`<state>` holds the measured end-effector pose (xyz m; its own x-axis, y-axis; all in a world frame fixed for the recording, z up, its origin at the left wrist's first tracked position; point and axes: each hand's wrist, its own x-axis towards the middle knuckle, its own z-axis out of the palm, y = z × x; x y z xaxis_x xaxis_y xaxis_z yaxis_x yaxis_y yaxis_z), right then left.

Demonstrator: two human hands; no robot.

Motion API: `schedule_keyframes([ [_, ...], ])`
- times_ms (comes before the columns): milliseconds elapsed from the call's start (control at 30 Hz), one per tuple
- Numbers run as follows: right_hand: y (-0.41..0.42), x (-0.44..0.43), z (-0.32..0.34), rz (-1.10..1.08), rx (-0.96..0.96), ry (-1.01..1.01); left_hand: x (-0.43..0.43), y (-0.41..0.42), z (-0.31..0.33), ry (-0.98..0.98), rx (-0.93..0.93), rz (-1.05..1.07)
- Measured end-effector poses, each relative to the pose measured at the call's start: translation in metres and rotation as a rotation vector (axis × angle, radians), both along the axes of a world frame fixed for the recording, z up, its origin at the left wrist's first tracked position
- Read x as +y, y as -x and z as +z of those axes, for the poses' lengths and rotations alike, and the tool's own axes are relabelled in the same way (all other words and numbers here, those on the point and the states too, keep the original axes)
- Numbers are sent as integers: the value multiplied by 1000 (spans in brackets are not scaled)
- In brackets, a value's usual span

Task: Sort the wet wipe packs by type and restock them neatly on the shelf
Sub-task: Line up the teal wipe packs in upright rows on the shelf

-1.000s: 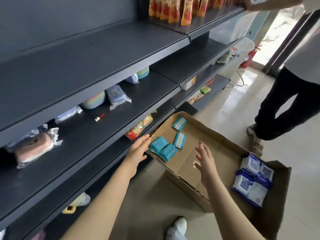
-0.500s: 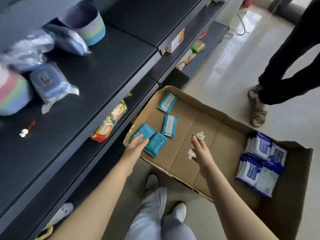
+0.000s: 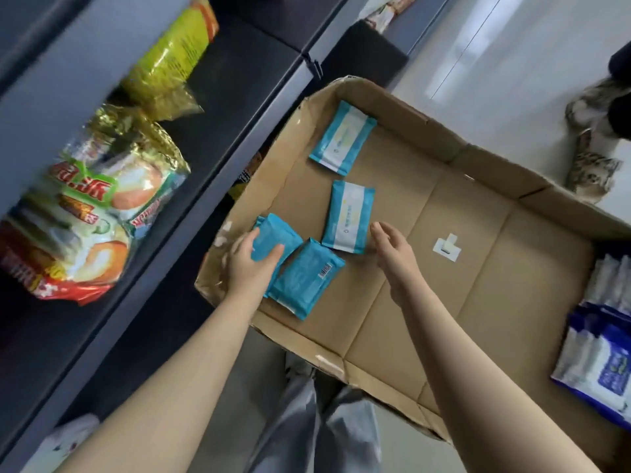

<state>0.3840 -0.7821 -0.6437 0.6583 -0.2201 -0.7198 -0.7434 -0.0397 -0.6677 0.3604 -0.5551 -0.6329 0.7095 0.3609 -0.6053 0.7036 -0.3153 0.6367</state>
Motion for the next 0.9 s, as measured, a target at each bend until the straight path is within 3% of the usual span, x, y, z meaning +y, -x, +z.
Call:
schedule_keyframes([
  [267,-21,12,-43,-39,-40,286,-1,4,-24,-326,-30,-16],
  [400,-22,19,-51,-48,-31,364,-2,7,-24,-392,-66,25],
  [667,-14,12,-46,-146,-9,126,-5,7,-18,-380,37,36],
  [900,0,-7,-2,-329,-33,-138,-18,6,20,-87,-8,137],
])
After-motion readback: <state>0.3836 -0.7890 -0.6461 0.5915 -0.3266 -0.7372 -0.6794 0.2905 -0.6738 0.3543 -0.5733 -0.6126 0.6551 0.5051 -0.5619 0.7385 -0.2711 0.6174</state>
